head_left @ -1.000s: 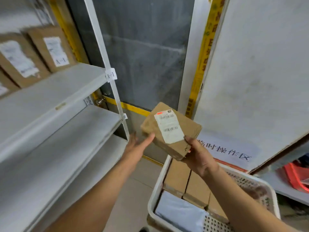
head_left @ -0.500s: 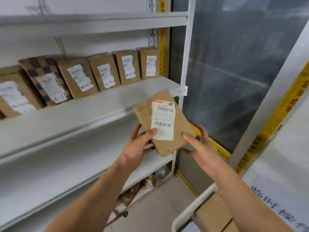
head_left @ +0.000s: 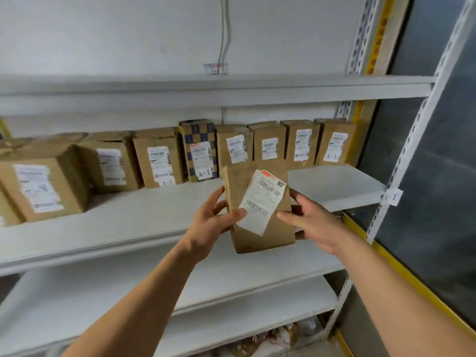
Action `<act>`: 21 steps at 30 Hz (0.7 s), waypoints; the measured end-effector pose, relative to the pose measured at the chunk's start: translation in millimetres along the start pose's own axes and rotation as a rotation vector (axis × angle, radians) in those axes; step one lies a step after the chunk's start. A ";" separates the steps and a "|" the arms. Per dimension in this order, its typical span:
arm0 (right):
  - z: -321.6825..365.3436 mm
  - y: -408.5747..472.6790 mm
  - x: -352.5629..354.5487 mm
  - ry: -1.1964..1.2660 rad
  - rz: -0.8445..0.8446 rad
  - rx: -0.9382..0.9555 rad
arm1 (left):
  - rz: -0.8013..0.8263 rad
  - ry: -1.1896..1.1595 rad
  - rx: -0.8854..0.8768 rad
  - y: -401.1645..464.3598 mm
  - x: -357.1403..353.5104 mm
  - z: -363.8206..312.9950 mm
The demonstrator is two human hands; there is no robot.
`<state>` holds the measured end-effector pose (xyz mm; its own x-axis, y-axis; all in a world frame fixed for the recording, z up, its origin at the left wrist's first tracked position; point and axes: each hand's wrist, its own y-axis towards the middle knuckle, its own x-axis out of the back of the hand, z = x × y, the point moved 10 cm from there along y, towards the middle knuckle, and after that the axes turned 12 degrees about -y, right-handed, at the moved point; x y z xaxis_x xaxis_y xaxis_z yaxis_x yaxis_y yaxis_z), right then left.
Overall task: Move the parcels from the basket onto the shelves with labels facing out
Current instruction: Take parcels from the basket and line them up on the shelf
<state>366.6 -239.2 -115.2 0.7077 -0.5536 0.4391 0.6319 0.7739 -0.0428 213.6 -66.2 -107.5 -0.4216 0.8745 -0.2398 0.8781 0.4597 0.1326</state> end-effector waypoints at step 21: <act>133.4 188.3 -264.0 0.096 0.013 0.237 | -0.438 0.335 -0.311 -5.5 294.9 -97.4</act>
<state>256.6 93.7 -119.5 0.7491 -0.5608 0.3525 0.5387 0.8255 0.1685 62.4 204.2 -85.2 -0.8194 0.5726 -0.0275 0.5222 0.7654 0.3760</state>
